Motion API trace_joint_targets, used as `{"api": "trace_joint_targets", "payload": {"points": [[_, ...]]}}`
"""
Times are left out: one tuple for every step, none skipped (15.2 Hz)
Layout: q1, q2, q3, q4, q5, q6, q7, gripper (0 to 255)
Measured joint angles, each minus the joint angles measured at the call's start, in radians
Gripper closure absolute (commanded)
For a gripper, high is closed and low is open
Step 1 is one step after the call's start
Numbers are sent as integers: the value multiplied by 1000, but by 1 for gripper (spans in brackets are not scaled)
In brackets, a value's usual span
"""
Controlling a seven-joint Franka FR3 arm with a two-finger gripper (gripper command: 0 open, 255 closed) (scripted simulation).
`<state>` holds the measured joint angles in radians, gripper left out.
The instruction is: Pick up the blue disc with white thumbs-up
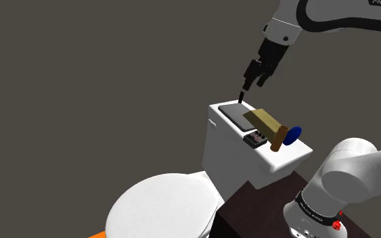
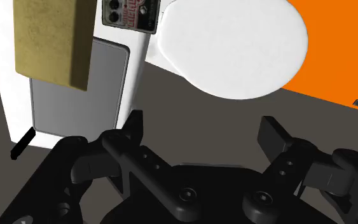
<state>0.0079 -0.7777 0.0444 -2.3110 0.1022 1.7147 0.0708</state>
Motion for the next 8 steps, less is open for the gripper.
{"api": "trace_joint_targets", "payload": {"points": [[0,0,0,0,0,0,0,0],[7,-19,-9,-20,-4,-1,-24,0],[18,-51,-20,-49,-9,-7,-58,0],[30,-77,-36,-81,-17,-3,-103,0],[43,-112,-54,-113,-27,-9,-151,0],[54,-146,-77,-141,-42,-19,-204,0],[65,-174,-99,-165,-57,-27,-257,0],[77,-205,-120,-195,-73,-32,-309,0]]}}
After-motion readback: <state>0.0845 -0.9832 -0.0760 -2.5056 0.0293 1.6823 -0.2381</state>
